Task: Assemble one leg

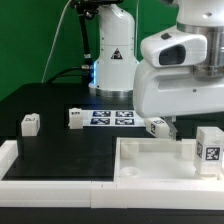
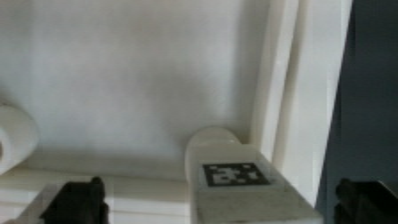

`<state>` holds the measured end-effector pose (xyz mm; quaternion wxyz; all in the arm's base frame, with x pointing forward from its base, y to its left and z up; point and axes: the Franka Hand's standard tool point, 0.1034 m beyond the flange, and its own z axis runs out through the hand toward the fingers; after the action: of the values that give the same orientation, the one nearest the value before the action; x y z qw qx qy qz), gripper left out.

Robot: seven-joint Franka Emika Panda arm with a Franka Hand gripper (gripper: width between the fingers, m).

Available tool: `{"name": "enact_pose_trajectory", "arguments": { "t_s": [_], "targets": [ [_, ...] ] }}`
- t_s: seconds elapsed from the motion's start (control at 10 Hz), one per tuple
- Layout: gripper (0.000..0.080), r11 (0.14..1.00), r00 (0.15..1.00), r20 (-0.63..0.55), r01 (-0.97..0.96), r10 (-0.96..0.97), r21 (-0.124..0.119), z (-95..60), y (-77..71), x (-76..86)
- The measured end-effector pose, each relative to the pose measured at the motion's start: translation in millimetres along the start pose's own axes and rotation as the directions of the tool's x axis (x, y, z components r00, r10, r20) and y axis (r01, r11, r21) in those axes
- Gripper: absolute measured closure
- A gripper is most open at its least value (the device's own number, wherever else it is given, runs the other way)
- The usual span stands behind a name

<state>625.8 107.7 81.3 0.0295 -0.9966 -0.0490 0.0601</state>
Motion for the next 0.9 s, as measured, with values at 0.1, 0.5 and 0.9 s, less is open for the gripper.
{"name": "enact_pose_trajectory", "arguments": {
  "t_s": [0.1,0.5,0.9],
  "targets": [
    [0.015,1.0,1.0,-0.003,-0.002,0.002,0.002,3.7,0.0,6.1],
    [0.0162,1.0,1.0,0.0,0.005,-0.005,0.003,11.7,-8.2,6.9],
    [0.0508,1.0,1.0,0.0,0.005,-0.005,0.003,11.8,-8.3,6.9]
  ]
}}
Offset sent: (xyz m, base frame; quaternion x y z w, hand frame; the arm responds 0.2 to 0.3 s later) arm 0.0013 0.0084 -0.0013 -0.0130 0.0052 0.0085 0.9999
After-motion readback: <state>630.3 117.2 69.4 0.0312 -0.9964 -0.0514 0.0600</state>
